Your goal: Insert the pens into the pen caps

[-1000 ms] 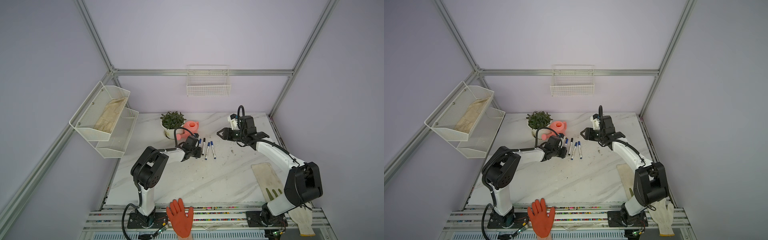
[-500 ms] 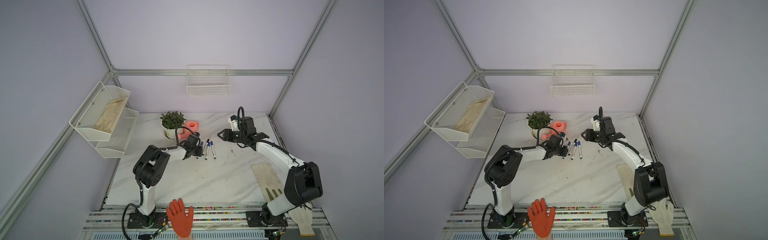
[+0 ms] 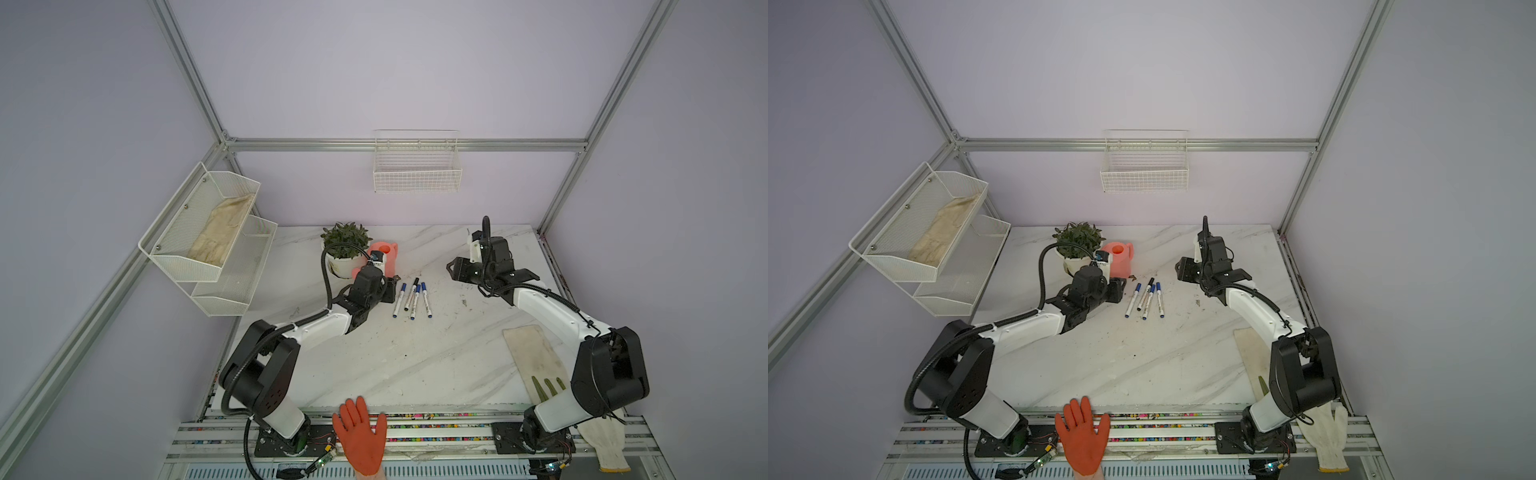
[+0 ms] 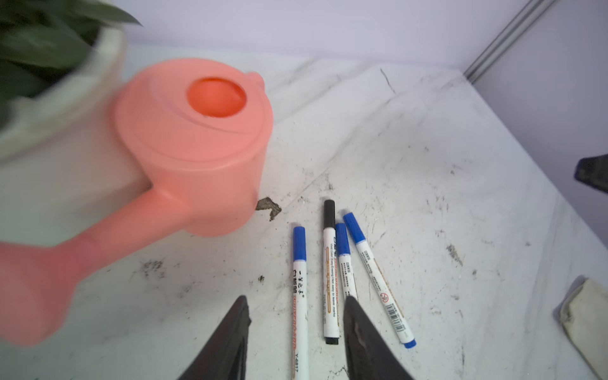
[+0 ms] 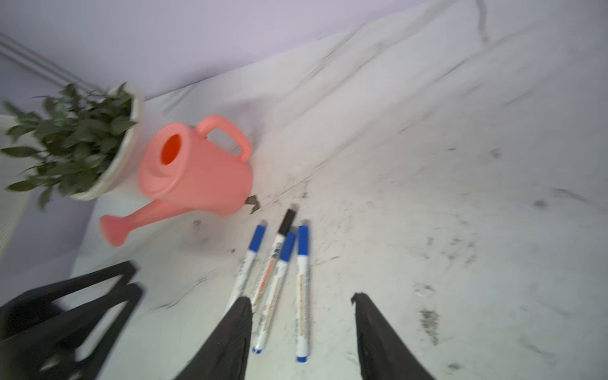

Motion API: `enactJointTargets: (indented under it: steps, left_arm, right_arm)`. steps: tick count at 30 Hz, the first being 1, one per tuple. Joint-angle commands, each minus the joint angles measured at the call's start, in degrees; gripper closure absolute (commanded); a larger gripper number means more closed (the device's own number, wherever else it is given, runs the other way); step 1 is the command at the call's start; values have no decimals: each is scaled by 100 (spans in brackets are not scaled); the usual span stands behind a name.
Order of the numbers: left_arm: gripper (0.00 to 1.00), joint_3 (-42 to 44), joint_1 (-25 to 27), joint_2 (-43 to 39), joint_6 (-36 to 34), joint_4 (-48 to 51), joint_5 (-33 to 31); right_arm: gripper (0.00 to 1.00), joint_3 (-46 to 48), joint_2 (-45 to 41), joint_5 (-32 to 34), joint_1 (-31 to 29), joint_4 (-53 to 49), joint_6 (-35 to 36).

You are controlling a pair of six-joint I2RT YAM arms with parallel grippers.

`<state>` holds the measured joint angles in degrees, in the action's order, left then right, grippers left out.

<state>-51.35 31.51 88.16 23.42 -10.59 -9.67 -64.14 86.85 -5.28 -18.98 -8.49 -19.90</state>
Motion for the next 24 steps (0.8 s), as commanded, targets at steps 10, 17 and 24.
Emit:
enactJointTargets:
  steps: [10, 17, 24]
  left_arm:
    - [29, 1436, -1238, -1790, -396, -85, -3049]
    - [0, 1703, -2224, -1640, -551, -435, -3242]
    - [0, 1960, -2519, -878, -997, -1278, -3032]
  right_arm:
    - [35, 2026, 804, 4575, 83, 5013, 1504]
    - [29, 2280, 1211, 3985, 398, 6805, 2371]
    - [29, 2695, 621, 3862, 545, 5787, 1726]
